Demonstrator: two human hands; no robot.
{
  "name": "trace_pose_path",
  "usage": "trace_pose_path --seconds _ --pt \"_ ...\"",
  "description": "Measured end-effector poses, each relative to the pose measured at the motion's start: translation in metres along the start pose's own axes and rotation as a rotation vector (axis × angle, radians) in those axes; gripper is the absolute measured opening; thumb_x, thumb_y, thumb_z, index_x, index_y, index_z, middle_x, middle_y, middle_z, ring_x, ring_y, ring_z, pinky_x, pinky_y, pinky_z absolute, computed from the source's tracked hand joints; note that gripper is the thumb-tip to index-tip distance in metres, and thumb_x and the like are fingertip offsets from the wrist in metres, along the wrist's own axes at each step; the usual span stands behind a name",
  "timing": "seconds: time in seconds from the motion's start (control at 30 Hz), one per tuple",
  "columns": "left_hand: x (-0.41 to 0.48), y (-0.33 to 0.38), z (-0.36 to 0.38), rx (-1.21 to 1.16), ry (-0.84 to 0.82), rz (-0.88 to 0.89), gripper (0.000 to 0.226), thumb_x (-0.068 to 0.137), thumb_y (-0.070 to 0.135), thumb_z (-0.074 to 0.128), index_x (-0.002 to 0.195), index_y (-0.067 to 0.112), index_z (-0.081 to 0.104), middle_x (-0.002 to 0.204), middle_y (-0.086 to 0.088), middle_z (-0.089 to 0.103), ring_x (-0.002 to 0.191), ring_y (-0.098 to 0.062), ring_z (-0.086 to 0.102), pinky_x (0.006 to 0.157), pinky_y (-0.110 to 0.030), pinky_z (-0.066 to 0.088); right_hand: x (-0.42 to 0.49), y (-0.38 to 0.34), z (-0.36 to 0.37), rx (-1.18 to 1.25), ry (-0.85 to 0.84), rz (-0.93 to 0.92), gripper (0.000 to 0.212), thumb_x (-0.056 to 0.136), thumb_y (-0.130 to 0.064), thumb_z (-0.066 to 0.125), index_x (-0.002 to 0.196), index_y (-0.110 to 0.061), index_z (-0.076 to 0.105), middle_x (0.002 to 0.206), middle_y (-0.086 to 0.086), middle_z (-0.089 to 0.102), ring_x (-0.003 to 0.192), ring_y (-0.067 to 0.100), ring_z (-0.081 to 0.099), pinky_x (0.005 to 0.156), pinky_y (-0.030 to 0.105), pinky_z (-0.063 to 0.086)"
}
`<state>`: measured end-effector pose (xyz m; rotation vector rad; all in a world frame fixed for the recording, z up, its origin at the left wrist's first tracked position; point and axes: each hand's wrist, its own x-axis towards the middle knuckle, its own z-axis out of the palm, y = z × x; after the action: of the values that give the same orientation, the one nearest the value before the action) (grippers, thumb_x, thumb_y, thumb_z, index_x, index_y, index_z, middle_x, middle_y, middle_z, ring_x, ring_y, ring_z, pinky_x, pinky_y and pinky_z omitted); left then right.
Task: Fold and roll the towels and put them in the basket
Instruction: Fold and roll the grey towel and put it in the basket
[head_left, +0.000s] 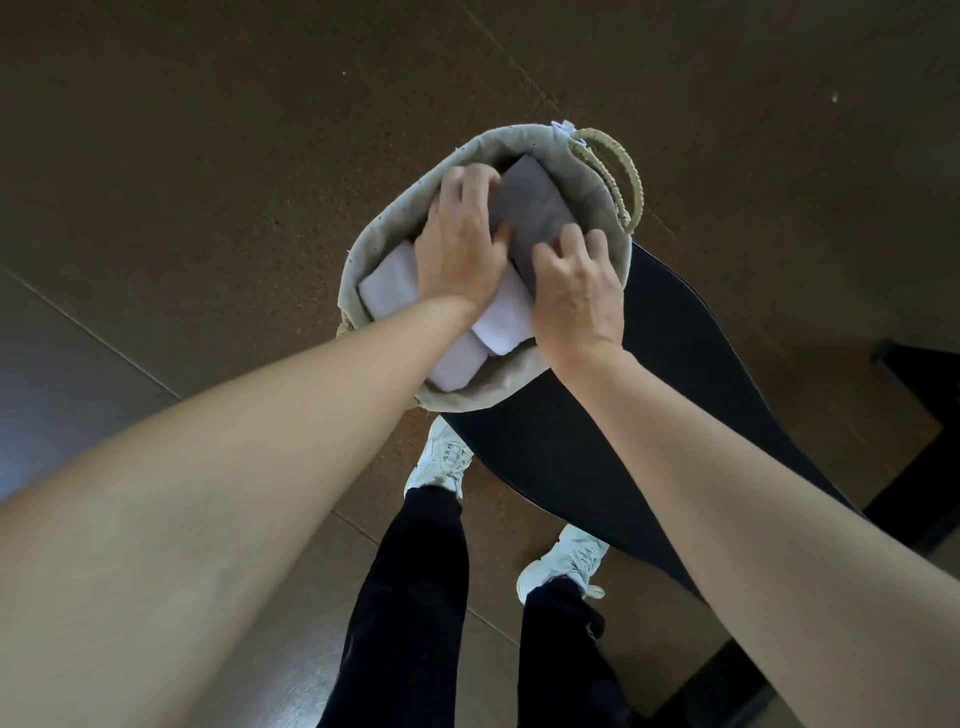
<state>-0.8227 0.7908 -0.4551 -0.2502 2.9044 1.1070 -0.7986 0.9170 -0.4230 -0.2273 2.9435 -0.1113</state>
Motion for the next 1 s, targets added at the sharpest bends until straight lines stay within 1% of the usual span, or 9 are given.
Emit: trace_pose_path --seconds 0.13,0.27,0.37,0.6,0.67,0.73,0.83,0.93,1.0 --pt "-0.022 -0.018 -0.002 0.202 -0.094 0.323 0.035 0.096 0.024 0.055 0.130 0.018 0.062 0.142 -0.008 0.054 0.118 -0.030 0.052 0.082 -0.046 0.056 -0.008 -0.003 0.003 0.140 -0.117 0.108 0.027 0.101 -0.031 0.055 0.107 -0.006 0.062 0.115 0.019 0.056 0.105 0.038 0.051 0.089 0.044 0.045" --pt "-0.016 -0.026 -0.014 0.389 -0.443 0.440 0.061 0.103 0.036 0.043 0.161 0.033 0.026 0.173 0.004 0.009 0.135 -0.036 0.036 0.104 -0.048 0.039 -0.014 -0.010 0.003 0.192 -0.202 0.160 0.057 0.092 -0.037 0.065 0.140 -0.008 0.051 0.140 0.026 0.042 0.116 0.043 0.049 0.104 0.049 0.044" --pt "0.002 -0.020 -0.017 0.482 -0.534 0.423 0.071 0.099 0.042 0.045 0.163 0.038 0.013 0.173 0.007 -0.003 0.129 -0.039 0.038 0.102 -0.052 0.040 -0.007 -0.009 0.003 0.175 -0.307 0.207 0.077 0.093 -0.045 0.065 0.157 -0.018 0.032 0.162 0.027 0.018 0.138 0.044 0.037 0.116 0.046 0.034" --pt "0.029 -0.007 -0.013 0.574 -0.755 0.315 0.085 0.100 0.050 0.052 0.160 0.047 -0.009 0.170 0.014 -0.020 0.137 -0.043 0.029 0.112 -0.052 0.039 0.012 0.002 0.002 0.176 -0.457 0.155 0.100 0.088 -0.044 0.072 0.164 -0.017 0.012 0.166 0.024 0.010 0.150 0.041 0.020 0.123 0.047 0.022" --pt "0.029 -0.007 -0.017 0.556 -0.757 0.326 0.084 0.101 0.049 0.054 0.161 0.046 -0.005 0.171 0.013 -0.017 0.140 -0.041 0.029 0.112 -0.052 0.039 0.009 0.003 -0.004 0.187 -0.466 0.129 0.097 0.089 -0.038 0.073 0.163 -0.015 0.015 0.166 0.024 0.010 0.151 0.041 0.018 0.123 0.048 0.022" --pt "0.026 -0.005 -0.023 0.504 -0.727 0.330 0.080 0.100 0.045 0.057 0.163 0.041 0.008 0.173 0.010 -0.005 0.140 -0.040 0.031 0.112 -0.052 0.040 -0.001 0.005 -0.011 0.223 -0.384 0.077 0.075 0.089 -0.026 0.069 0.153 -0.013 0.035 0.159 0.021 0.025 0.144 0.039 0.030 0.117 0.047 0.036" --pt "0.009 0.000 -0.032 0.449 -0.652 0.236 0.065 0.099 0.035 0.061 0.158 0.028 0.033 0.169 -0.003 0.022 0.139 -0.039 0.035 0.112 -0.054 0.038 -0.039 0.012 -0.019 0.398 -0.137 0.045 0.044 0.088 -0.014 0.066 0.131 -0.013 0.057 0.144 0.012 0.045 0.124 0.032 0.046 0.086 0.038 0.052" --pt "-0.029 0.014 -0.040 0.347 -0.603 0.147 0.056 0.097 0.026 0.062 0.150 0.021 0.047 0.159 -0.008 0.039 0.140 -0.036 0.037 0.115 -0.050 0.036 -0.095 0.028 -0.021 0.653 0.121 0.168 0.024 0.088 -0.010 0.070 0.111 -0.011 0.070 0.117 0.005 0.060 0.104 0.023 0.055 0.080 0.030 0.052" --pt "-0.061 0.030 -0.045 0.252 -0.556 0.194 0.046 0.094 0.024 0.062 0.139 0.019 0.059 0.143 -0.008 0.056 0.129 -0.034 0.049 0.107 -0.045 0.042 -0.132 0.042 -0.020 0.738 0.144 0.300 0.019 0.089 -0.010 0.071 0.108 -0.012 0.072 0.111 0.001 0.060 0.099 0.019 0.057 0.079 0.026 0.052"
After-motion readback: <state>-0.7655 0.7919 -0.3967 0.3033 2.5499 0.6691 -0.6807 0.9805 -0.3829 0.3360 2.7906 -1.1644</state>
